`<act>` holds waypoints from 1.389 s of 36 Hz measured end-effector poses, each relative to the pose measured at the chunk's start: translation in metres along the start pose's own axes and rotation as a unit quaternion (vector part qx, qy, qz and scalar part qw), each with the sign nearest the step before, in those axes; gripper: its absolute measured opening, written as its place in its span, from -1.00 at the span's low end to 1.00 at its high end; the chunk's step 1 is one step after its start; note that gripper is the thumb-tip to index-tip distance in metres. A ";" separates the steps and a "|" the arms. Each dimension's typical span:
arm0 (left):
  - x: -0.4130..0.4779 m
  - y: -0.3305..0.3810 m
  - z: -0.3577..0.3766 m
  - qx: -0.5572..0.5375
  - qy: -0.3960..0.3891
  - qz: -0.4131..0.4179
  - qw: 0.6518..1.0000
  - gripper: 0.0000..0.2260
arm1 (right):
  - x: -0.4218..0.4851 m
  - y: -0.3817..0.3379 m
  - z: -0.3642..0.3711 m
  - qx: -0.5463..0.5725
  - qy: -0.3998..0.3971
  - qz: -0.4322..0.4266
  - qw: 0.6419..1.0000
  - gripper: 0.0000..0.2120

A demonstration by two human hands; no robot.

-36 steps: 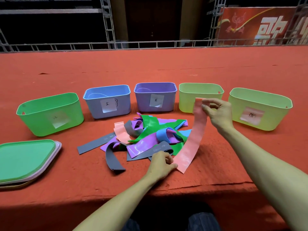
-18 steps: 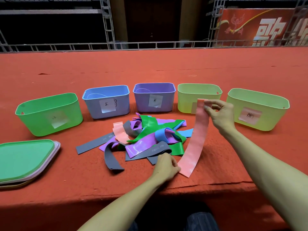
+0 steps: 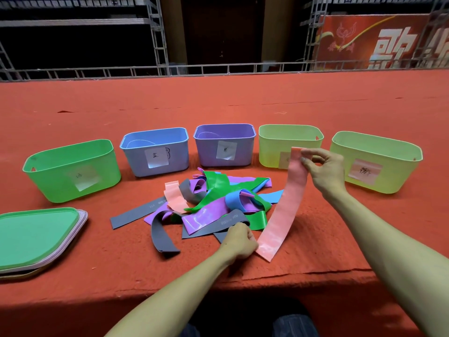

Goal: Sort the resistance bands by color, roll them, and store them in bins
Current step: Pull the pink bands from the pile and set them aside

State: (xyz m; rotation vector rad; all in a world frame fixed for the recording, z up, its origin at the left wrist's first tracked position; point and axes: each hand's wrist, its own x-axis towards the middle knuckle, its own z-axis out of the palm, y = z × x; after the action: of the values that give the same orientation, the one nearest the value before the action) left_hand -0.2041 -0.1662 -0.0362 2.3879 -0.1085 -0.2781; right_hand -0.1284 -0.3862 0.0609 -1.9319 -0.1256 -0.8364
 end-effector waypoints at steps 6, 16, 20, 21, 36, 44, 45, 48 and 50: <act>-0.002 0.001 -0.002 0.001 0.010 0.008 1.000 -0.82 | -0.001 0.004 -0.001 0.000 -0.002 0.002 1.000 -0.83; -0.001 -0.001 0.002 0.046 0.016 0.050 0.998 -0.80 | -0.001 0.012 -0.002 -0.011 0.009 0.022 1.000 -0.84; -0.001 -0.001 0.003 0.062 0.006 0.074 0.995 -0.79 | -0.001 0.014 -0.003 -0.013 0.008 0.027 1.000 -0.84; -0.001 -0.001 0.003 0.067 0.003 0.085 0.994 -0.82 | -0.002 0.015 -0.003 -0.014 0.009 0.026 1.000 -0.84; 0.005 0.003 -0.002 0.108 -0.079 0.180 0.974 -0.78 | -0.004 0.013 -0.003 -0.005 0.010 0.027 1.000 -0.83; 0.015 0.003 0.002 0.112 -0.071 0.134 0.982 -0.76 | -0.005 0.008 -0.004 0.011 0.010 0.025 1.000 -0.82; 0.016 0.003 0.002 0.115 -0.074 0.134 0.981 -0.76 | -0.006 0.008 -0.004 0.013 0.009 0.024 1.000 -0.81; 0.017 0.004 -0.002 0.125 -0.089 0.155 0.976 -0.76 | -0.006 0.008 -0.004 0.016 0.007 0.024 1.000 -0.80; 0.018 0.005 -0.009 0.124 -0.093 0.183 0.971 -0.77 | -0.006 0.008 -0.005 0.022 0.005 0.025 0.999 -0.81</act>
State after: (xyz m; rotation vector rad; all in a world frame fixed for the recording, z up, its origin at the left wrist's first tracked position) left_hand -0.1847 -0.1663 -0.0291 2.5199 -0.7006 -0.3247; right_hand -0.1323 -0.3930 0.0522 -1.8831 -0.0890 -0.8040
